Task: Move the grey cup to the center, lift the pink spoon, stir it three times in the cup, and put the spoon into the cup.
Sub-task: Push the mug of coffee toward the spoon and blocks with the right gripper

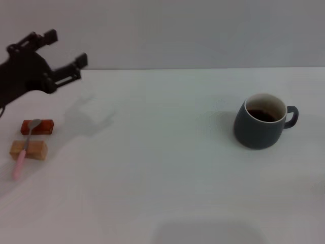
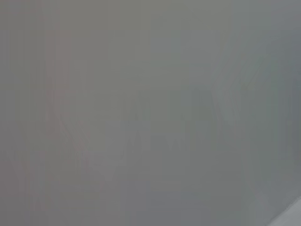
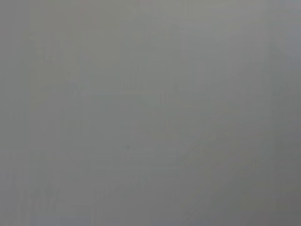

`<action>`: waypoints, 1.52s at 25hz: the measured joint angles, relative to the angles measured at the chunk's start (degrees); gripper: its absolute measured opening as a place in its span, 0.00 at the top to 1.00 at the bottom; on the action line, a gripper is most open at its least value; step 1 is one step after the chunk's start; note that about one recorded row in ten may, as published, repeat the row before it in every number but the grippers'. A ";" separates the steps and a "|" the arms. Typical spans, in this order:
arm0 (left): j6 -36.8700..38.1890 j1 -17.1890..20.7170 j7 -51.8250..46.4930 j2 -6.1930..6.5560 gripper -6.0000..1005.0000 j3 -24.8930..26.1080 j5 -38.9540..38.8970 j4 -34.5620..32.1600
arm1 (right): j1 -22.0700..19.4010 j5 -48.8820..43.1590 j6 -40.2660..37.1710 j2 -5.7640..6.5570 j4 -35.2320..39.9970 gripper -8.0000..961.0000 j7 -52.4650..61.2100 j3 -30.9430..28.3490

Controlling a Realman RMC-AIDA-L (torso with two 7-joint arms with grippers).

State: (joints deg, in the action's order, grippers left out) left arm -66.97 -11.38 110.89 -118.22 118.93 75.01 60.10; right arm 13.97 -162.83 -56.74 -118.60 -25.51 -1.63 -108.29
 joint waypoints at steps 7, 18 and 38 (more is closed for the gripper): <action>42.32 9.39 13.25 -0.12 0.15 -24.96 2.72 17.08 | -1.99 0.03 3.25 -0.33 -4.76 0.44 -2.86 0.10; 82.06 5.42 13.96 -0.24 0.15 -38.49 14.72 13.75 | -2.46 0.17 3.88 -0.43 -5.69 0.44 -2.97 0.37; 99.25 4.89 -68.04 1.78 0.16 -37.62 48.59 2.46 | -2.62 0.06 5.16 -0.47 -6.78 0.44 -3.03 0.36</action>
State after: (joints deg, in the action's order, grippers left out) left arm 32.27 -6.49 42.85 -116.43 81.31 123.59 62.56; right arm 11.35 -162.77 -51.58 -119.08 -32.29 -4.66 -107.93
